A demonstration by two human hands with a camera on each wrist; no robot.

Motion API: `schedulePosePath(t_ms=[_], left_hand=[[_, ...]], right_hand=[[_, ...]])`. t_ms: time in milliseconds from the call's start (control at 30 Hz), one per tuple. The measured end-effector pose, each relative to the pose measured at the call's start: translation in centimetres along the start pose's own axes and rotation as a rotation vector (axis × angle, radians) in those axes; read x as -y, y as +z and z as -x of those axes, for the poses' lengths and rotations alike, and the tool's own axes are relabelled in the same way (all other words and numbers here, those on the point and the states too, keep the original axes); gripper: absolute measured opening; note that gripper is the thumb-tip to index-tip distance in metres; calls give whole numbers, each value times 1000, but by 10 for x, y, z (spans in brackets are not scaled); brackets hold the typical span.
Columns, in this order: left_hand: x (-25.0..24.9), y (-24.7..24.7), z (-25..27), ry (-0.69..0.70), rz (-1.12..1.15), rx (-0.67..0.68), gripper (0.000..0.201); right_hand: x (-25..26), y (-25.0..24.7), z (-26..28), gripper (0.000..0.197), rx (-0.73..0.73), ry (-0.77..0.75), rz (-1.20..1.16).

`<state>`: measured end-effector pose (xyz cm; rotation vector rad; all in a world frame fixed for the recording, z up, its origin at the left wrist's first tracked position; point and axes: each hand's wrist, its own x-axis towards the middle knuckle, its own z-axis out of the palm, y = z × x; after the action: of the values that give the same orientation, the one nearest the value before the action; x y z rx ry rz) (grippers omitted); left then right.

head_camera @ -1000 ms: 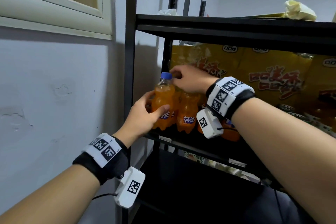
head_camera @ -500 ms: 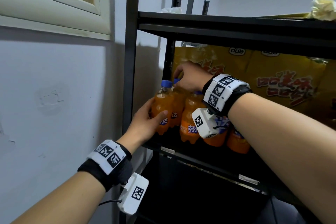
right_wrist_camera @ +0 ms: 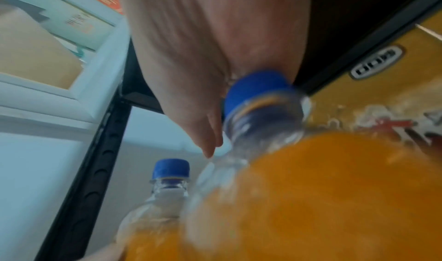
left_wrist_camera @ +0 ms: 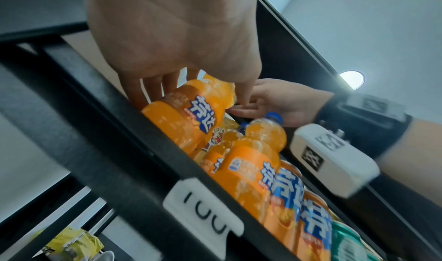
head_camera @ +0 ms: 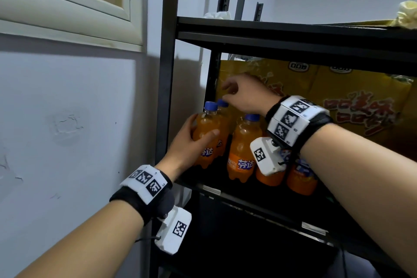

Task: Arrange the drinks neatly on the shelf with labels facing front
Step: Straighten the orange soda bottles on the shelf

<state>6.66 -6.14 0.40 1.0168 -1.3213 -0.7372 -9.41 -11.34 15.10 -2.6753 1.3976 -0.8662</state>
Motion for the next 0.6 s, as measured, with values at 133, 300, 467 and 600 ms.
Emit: schedulePosePath(t_ms=[133, 300, 467, 600], left_hand=[[-11, 2, -11, -75, 81, -6, 113], [-11, 9, -9, -145, 243, 142, 60], [-11, 15, -9, -132, 283, 50, 41], [-11, 14, -9, -108, 294, -12, 31]], right_hand=[[-15, -21, 30, 25, 41, 4, 18], [-25, -15, 49, 29, 218, 107, 126], [-14, -1, 43, 28, 74, 57, 89], [-6, 8, 40, 32, 52, 34, 33]])
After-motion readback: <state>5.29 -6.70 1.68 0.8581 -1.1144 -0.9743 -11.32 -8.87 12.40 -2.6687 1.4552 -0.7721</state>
